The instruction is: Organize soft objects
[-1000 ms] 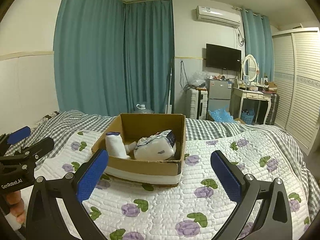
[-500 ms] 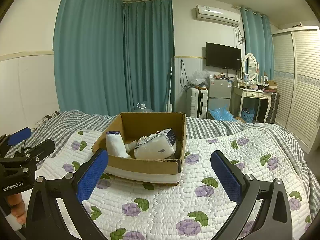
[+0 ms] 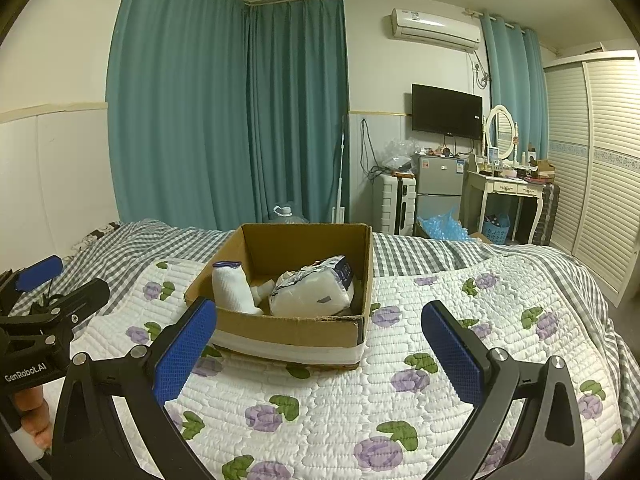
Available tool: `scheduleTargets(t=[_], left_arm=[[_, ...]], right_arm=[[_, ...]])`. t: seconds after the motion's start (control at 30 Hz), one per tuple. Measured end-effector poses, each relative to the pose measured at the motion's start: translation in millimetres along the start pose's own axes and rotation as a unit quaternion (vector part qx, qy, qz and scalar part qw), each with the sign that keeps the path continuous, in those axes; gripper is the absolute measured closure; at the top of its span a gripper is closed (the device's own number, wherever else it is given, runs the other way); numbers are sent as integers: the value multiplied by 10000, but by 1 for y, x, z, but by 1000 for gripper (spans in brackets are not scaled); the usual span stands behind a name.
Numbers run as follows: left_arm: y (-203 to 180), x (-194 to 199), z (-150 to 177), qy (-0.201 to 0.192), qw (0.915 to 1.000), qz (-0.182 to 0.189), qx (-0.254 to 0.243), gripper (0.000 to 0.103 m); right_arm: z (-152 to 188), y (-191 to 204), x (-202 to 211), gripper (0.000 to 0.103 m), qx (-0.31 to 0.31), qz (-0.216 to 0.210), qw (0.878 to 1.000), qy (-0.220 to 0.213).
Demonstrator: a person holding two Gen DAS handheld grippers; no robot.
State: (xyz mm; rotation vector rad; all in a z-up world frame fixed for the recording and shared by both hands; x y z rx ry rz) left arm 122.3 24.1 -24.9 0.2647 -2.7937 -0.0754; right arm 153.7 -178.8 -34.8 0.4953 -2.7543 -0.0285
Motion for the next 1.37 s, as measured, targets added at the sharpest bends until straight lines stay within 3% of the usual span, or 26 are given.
scheduleTargets(t=[1.37], left_arm=[[3, -2, 6, 66, 10000, 44, 18, 6]], right_arm=[[6, 2, -6, 0, -51, 13, 10000, 74]])
Point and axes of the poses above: each gripper's, at about its wrist camera, not at the fingertips, and x roughly against the way its jaws point, y to its left, z to its underside, the point moved 4 cm from there along -x, roughly the way its jaws point, and after that the axes turned 11 degrees about -z, right-handed, at the moved point
